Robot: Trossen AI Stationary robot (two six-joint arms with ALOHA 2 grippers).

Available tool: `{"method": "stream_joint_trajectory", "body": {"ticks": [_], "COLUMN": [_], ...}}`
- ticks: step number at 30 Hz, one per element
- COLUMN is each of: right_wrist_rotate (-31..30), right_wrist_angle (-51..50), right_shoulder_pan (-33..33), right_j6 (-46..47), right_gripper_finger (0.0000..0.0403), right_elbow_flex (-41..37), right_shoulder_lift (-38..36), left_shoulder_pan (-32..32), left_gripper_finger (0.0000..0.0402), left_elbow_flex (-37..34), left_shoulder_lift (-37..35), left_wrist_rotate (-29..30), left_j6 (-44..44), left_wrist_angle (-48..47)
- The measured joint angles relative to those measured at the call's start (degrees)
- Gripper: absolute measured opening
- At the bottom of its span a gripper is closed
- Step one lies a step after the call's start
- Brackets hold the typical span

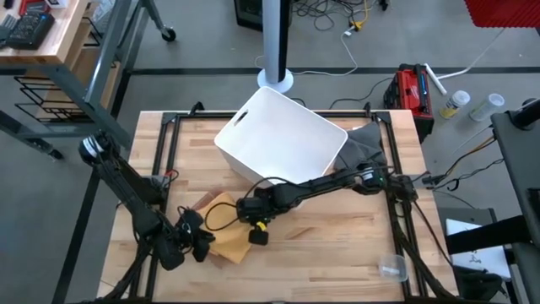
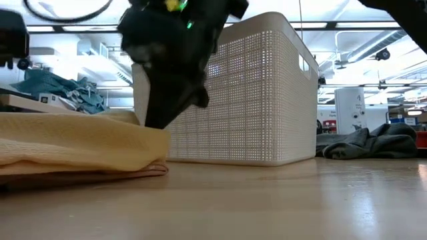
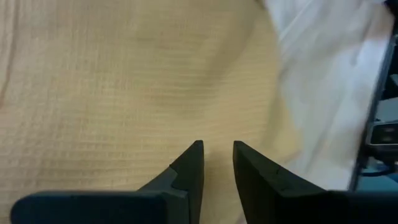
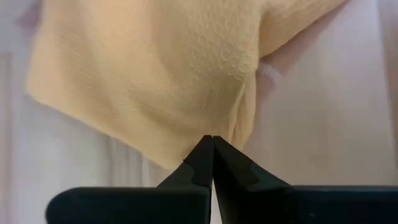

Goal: Fold towel
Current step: Stack the yellow towel on top of the brown squared towel, then fold the gray towel

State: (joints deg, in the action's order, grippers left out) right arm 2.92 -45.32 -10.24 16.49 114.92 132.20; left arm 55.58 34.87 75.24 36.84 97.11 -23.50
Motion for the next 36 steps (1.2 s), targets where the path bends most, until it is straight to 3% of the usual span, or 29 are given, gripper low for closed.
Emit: {"method": "stream_joint_trajectory", "body": {"ticks": [8, 14, 21, 25, 30, 36], "right_wrist_rotate": [0.0, -0.4, -0.6, -1.4, -6.0, -5.9], "right_wrist_angle": [-2.9, -3.2, 1.3, 1.5, 1.9, 1.7], "right_shoulder_pan": [0.0, -0.8, -4.0, -6.3, -9.0, -11.1], "right_j6": [-3.0, -5.7, -6.2, -6.7, -7.4, -7.7], "right_gripper_finger": [0.0002, 0.0002, 0.0002, 0.0003, 0.0003, 0.0003], "right_elbow_flex": [-1.7, -6.7, -14.3, -15.9, -18.0, -22.7], "right_shoulder_lift": [-7.8, -16.8, -25.9, -29.3, -30.0, -29.8], "left_shoulder_pan": [0.0, 0.0, -0.7, -1.2, -2.2, -2.4], "left_gripper_finger": [0.0076, 0.0076, 0.0076, 0.0076, 0.0076, 0.0080], "left_elbow_flex": [6.4, 13.4, 20.6, 21.5, 19.4, 17.0], "left_shoulder_lift": [-2.8, -3.4, -3.3, -3.1, -2.8, -1.9], "left_wrist_rotate": [9.3, 21.4, 24.6, 24.5, 22.1, 3.4], "left_j6": [-7.6, -19.5, -33.0, -35.6, -32.3, -27.7], "left_wrist_angle": [-8.8, -15.2, -16.4, -16.9, -19.6, -18.6]}}
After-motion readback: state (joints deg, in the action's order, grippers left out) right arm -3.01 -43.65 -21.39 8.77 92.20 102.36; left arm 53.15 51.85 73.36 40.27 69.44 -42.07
